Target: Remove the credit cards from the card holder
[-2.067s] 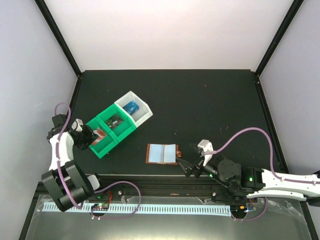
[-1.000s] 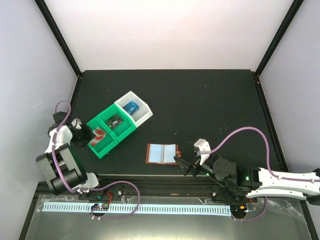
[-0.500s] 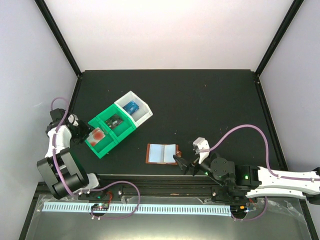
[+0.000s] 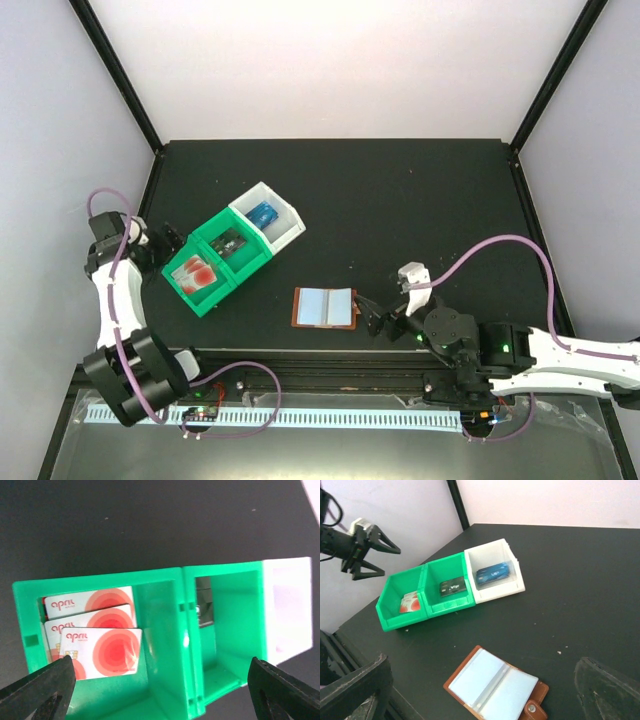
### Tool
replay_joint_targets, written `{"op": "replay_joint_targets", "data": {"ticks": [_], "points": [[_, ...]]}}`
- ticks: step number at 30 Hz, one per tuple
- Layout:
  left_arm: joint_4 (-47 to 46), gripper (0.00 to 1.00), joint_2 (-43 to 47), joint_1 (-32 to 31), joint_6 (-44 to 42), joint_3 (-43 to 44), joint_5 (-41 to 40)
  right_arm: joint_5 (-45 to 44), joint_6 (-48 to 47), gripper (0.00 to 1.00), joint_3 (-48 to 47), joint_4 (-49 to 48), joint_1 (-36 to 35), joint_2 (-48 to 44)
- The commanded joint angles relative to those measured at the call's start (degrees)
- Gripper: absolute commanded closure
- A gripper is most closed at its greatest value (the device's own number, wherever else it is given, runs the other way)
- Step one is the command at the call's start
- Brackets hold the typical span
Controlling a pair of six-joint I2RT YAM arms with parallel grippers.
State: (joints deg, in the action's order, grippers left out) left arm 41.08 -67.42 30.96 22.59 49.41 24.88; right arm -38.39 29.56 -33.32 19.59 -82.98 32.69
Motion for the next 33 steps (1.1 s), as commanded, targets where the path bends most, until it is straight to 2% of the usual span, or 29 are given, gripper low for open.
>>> {"op": "replay_joint_targets", "data": {"ticks": [1, 8, 11, 14, 18, 24, 28, 33], "points": [[1.58, 0.01, 5.48, -1.22, -0.40, 2.29, 4.24, -3.27, 3.50, 0.00, -3.87, 6.84, 1.04, 2.71], [-2.82, 0.01, 15.94, -9.66, 1.26, -4.12, 12.38, -0.30, 6.00, 0.00, -6.41, 8.07, 5.14, 7.74], [-4.96, 0.01, 18.38, -16.11, 2.53, -5.87, 13.88, 4.40, 5.13, 0.00, -6.87, 6.73, 10.23, 9.01], [-4.77, 0.01, 19.06, -24.80, 1.33, -4.97, 13.88, 12.42, 5.36, 0.00, -7.71, 7.12, 18.37, 9.75], [-5.69, 0.01, 20.90, -31.57, 0.69, -4.19, 14.86, 18.19, 6.42, 0.00, -7.73, 7.70, 25.12, 8.85], [-11.43, 0.01, 26.92, -37.93, 0.15, -5.10, 19.16, 15.46, 10.98, 0.00, -9.68, 11.98, 25.76, 7.33], [-11.68, 0.01, 30.43, -41.04, -1.05, -5.11, 18.92, 13.82, 13.09, 0.00, -10.99, 13.99, 25.76, 4.71], [-16.26, 0.01, 34.02, -43.15, 2.37, -5.99, 24.12, 15.37, 9.93, 0.00, -13.65, 13.64, 25.76, 1.24]]}}
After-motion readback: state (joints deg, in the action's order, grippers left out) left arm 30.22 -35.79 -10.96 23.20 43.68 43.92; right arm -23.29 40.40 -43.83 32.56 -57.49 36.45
